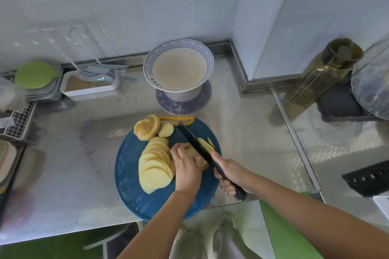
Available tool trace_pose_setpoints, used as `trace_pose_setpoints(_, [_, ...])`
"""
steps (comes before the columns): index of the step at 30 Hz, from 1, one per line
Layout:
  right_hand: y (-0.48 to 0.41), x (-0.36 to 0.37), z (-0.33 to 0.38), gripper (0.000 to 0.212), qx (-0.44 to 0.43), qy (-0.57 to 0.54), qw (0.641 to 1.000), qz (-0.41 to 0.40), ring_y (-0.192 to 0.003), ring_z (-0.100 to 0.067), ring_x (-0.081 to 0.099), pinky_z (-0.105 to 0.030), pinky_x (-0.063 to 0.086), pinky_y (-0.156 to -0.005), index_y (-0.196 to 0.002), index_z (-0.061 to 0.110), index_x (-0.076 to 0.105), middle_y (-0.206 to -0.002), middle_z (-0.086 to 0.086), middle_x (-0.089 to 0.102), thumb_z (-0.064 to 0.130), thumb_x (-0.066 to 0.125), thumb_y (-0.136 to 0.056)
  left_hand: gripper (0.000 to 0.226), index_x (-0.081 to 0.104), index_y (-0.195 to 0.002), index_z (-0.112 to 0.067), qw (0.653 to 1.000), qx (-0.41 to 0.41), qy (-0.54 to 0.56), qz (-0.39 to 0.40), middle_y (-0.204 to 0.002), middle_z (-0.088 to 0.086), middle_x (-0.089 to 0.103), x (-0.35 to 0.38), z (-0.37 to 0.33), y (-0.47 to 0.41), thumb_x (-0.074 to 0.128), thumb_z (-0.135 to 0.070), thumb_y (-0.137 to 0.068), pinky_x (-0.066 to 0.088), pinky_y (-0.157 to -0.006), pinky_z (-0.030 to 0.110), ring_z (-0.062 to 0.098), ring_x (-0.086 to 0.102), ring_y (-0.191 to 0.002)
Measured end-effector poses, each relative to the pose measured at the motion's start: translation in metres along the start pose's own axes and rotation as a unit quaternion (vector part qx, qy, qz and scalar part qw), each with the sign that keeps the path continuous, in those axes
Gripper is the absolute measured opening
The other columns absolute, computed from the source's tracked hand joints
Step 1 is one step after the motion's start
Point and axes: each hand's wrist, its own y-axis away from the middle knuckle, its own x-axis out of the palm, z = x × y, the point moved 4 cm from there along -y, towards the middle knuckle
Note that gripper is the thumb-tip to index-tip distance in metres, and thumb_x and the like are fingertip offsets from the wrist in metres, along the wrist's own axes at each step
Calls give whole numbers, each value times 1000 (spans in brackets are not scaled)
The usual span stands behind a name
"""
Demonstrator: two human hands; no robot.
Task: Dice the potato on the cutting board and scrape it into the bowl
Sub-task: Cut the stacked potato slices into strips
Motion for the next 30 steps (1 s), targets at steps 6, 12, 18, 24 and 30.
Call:
trace_pose_setpoints(6, [5,4,-2,66,-32,9,999,3,-37,-16,31,-23,32,-39,-67,14,38,-46,-2,33,74,30,-93,24,46,-106,2,1000,-5,14,-27,-115,9,36,1,1,1,51,7,-83,37,-96,30,17,40,-101])
trace_pose_setpoints(12, [22,1,-1,65,-33,14,999,9,-36,-15,29,-23,30,-41,-65,14,38,-46,-2,32,73,30,-93,20,46,-103,1,998,-31,36,-41,-111,5,35,2,1,1,47,10,-85,29,-91,13,18,43,-96])
trace_pose_setpoints(18, [30,3,1,65,-37,32,999,12,-36,-15,29,-25,31,-42,-63,14,38,-45,-1,33,72,29,-94,17,46,-103,2,998,-38,31,-44,-111,11,39,1,0,1,51,7,-87,32,-88,16,17,43,-95])
trace_pose_setpoints(24, [32,8,0,65,-50,51,997,-2,-35,-15,31,-25,33,-41,-62,13,36,-44,-1,34,68,27,-96,16,47,-101,4,998,-25,24,-56,-109,17,42,0,-2,0,53,7,-87,33,-86,18,17,43,-92])
trace_pose_setpoints(30, [31,7,-1,66,-41,65,997,-5,-35,-15,32,-25,34,-41,-61,15,36,-44,-1,34,71,26,-95,17,47,-102,4,998,-25,21,-52,-109,17,42,2,0,-1,54,5,-88,38,-87,27,23,46,-94])
